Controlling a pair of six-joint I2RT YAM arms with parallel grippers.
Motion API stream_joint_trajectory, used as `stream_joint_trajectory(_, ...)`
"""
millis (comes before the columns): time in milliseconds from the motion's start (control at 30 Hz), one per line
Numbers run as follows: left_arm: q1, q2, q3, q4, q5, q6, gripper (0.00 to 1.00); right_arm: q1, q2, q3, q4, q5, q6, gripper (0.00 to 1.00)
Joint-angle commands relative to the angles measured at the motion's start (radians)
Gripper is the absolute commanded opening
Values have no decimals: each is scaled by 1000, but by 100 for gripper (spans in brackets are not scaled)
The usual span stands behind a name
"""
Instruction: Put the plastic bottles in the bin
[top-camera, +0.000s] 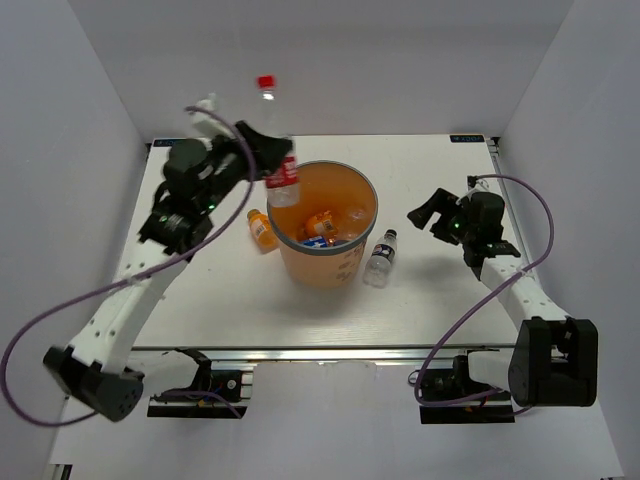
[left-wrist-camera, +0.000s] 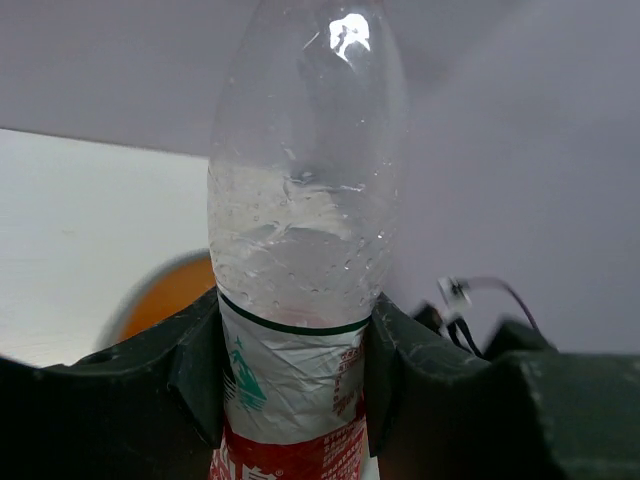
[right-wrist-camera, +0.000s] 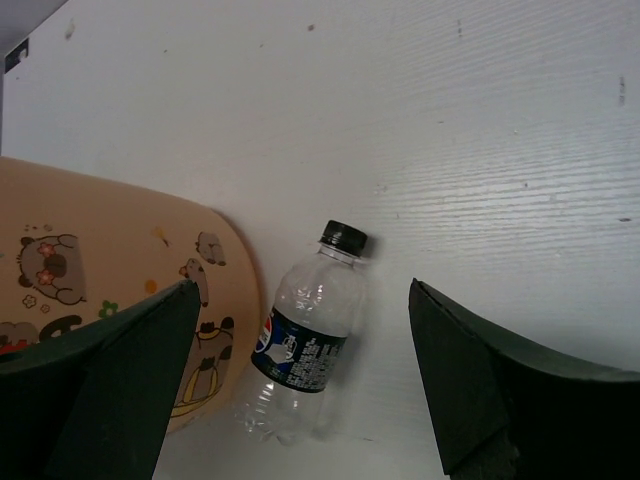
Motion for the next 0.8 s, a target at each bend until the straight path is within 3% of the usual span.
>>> stream_joint_trajectory(0,-125,161,57,39,205,95,53,-3,10,-2,92,-108,19,89)
stream_joint_trajectory(100,-171,228,131,-10,165,115,61,1,35,33,48,-192,-21,89)
stream_joint_trajectory(233,-176,249,143,-9,145,137,98,24,59,61,-26,-144,-38,89)
stream_joint_trajectory(367,-176,240,196,-38,126,173,98,41,81,78,-98,-87,-39,89)
stream_joint_trajectory(500,-176,234,235,-133,-30,213,98,70,120,91,-134,-50,-41,89)
stream_joint_trajectory(767,-116,142,51,-125,-299,195,98,191,263,169,-175,10,-33,89)
